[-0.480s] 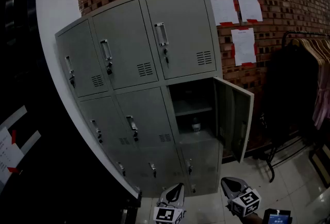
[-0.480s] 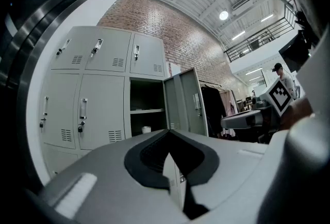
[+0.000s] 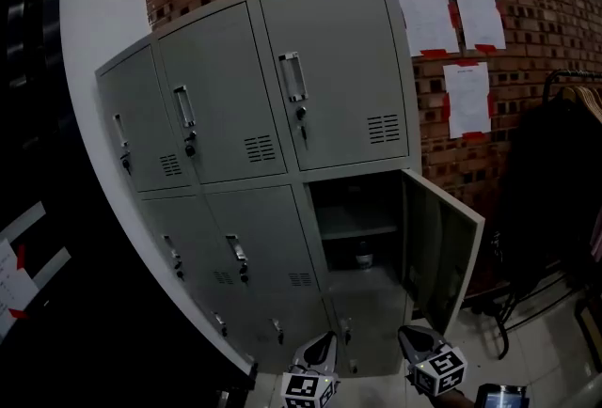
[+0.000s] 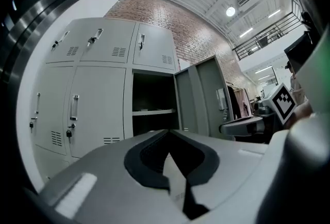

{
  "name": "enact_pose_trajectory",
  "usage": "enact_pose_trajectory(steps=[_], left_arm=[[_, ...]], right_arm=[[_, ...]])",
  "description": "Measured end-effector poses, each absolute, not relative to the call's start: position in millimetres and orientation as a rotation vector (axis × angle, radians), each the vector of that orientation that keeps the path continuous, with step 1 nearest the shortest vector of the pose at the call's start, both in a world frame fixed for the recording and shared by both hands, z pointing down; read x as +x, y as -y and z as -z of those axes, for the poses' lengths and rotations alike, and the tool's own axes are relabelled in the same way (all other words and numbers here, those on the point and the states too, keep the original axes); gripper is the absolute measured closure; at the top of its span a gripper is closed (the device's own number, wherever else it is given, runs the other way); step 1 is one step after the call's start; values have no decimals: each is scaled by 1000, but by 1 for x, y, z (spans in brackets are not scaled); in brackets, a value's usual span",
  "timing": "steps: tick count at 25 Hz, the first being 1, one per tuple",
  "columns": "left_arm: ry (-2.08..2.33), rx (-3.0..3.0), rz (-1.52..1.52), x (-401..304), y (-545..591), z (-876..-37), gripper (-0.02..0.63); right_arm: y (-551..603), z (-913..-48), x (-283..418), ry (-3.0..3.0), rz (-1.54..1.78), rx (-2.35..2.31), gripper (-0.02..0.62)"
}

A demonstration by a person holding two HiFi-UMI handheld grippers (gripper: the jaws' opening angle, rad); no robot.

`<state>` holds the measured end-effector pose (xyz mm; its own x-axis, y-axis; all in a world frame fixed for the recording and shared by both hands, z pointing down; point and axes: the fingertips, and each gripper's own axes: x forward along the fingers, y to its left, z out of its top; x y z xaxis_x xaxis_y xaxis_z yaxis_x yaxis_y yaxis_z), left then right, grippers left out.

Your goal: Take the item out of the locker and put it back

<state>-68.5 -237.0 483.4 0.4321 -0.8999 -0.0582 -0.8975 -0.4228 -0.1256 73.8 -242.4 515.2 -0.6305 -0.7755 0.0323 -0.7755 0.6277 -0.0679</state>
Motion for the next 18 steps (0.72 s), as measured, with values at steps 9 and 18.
enact_pose_trajectory(steps=[9, 18], left_arm=[[-1549, -2591, 41, -84, 349, -501, 603], [-1535, -2681, 91, -112, 439, -508, 603]], right_arm=[[348, -532, 46, -2818, 118, -1415, 595], [447, -544, 12, -2815, 154, -1493, 561]])
